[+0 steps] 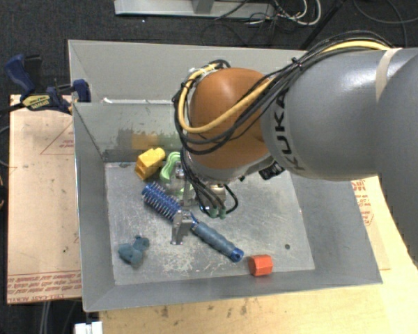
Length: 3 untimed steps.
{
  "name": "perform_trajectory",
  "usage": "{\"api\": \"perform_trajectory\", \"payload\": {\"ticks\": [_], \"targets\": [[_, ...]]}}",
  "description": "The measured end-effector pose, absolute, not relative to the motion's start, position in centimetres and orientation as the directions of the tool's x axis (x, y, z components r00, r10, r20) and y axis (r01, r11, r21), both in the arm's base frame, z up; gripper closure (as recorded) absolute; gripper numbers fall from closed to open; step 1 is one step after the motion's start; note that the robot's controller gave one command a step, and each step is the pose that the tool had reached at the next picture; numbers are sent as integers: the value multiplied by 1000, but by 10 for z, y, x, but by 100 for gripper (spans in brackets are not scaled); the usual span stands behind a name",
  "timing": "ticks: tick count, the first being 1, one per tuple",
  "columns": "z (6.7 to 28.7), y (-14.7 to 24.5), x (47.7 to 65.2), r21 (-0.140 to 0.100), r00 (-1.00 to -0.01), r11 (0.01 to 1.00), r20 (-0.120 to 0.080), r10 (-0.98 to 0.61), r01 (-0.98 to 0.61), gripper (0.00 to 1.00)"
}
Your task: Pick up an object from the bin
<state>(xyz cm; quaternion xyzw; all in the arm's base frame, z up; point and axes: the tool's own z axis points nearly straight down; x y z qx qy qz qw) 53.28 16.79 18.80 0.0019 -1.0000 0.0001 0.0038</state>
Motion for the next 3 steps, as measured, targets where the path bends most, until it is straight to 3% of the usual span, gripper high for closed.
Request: {"api": "perform_trajectory", "payload": {"ticks": [1,2,3], "targets": [[79,90,531,0,-990,990,-10,-140,-140,0],[81,93,530,2,-990,990,-7,-143,-143,100],[202,102,541,1,-985,985,-10,-171,-171,100]]}}
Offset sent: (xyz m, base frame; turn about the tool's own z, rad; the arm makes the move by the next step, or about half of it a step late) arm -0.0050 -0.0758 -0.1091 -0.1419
